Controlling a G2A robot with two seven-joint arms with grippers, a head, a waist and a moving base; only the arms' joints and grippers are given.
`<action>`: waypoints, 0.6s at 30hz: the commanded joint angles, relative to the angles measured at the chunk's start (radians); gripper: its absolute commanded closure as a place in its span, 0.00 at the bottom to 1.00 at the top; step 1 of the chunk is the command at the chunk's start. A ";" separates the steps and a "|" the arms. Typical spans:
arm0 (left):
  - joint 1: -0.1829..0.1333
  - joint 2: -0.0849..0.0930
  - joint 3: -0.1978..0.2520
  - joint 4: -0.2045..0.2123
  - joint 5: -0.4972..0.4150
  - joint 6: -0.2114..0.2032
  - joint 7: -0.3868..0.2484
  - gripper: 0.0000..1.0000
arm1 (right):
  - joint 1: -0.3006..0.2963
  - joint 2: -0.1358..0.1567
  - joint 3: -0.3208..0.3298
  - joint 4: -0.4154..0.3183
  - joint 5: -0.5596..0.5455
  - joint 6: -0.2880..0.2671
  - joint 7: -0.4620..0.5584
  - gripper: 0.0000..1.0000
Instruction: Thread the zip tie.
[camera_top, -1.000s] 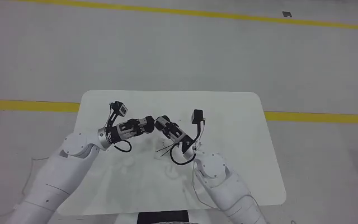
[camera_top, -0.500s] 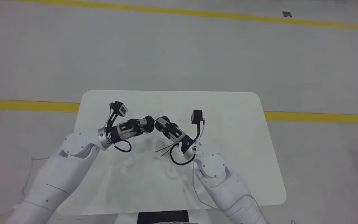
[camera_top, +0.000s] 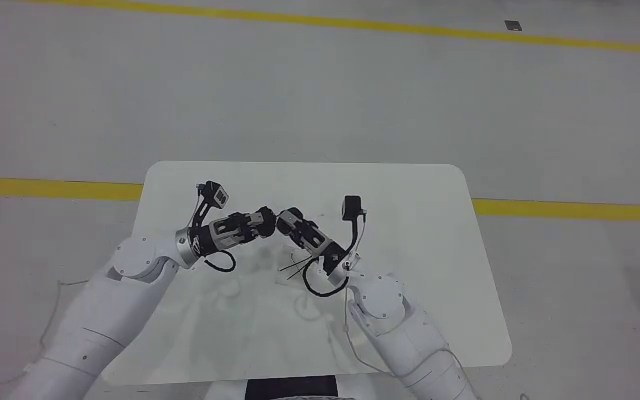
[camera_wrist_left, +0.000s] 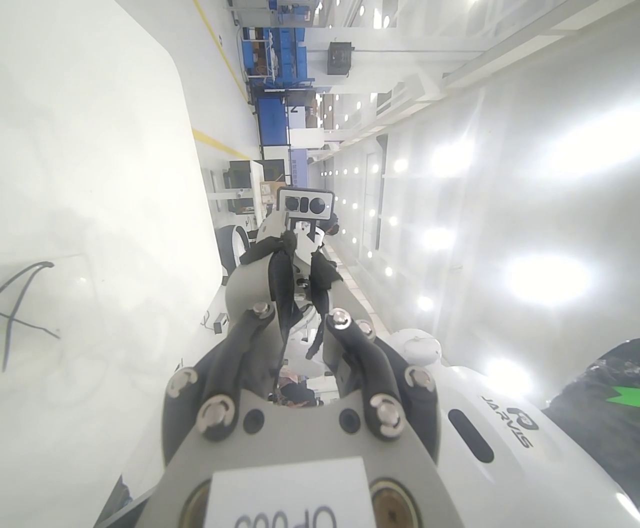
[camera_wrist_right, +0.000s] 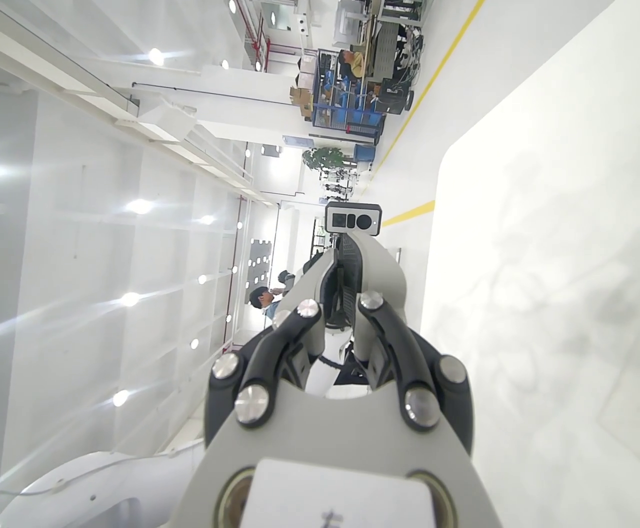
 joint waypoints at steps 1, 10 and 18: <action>0.000 0.000 0.001 0.000 0.000 0.001 0.001 0.91 | -0.001 0.000 0.000 -0.001 0.001 -0.003 0.003 1.00; -0.002 0.002 0.005 0.001 -0.002 0.001 0.005 0.90 | -0.004 0.000 0.002 -0.004 0.001 -0.013 0.021 1.00; -0.008 0.003 0.012 0.008 -0.004 0.000 0.007 1.00 | -0.004 -0.001 0.002 -0.003 0.000 -0.016 0.030 1.00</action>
